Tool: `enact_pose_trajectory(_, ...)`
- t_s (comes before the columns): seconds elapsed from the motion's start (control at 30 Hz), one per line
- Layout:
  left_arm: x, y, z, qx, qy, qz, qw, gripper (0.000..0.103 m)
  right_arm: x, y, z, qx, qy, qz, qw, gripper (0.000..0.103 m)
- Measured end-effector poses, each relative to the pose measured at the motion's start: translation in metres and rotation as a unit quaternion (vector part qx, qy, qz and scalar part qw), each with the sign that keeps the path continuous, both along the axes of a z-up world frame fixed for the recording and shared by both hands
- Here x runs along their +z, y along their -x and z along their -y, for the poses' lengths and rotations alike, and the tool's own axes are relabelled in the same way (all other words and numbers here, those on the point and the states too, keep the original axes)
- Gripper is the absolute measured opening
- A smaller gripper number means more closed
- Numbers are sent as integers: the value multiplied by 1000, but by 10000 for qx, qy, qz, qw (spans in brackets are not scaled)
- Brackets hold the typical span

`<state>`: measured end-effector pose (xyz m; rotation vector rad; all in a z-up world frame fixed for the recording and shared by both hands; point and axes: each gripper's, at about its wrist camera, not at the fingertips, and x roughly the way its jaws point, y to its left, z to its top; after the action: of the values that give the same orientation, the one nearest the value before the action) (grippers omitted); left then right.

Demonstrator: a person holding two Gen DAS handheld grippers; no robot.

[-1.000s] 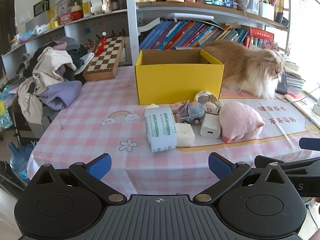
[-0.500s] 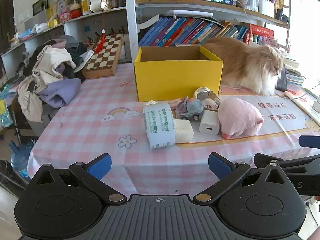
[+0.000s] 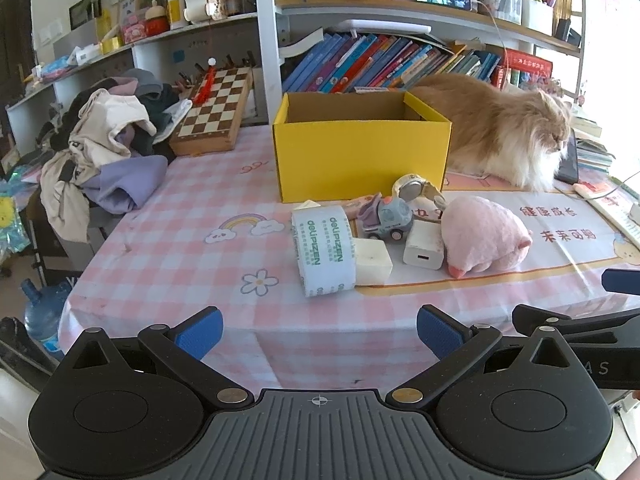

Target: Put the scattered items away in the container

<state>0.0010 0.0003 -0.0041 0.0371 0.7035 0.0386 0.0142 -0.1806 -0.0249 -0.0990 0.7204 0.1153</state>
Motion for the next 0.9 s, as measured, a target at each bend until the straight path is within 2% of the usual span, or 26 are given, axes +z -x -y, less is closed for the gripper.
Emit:
enact_pose_trajectory(0.5,-6,-5,-3,-61,11,-107,9999,103,-3,-6,-1,-11,19,-101,9999,103)
enact_pose_trajectory(0.9,-6,-7,-6,-97,228,-96,9996,103,-6,-16,-5,-28,162,-207,9997,103)
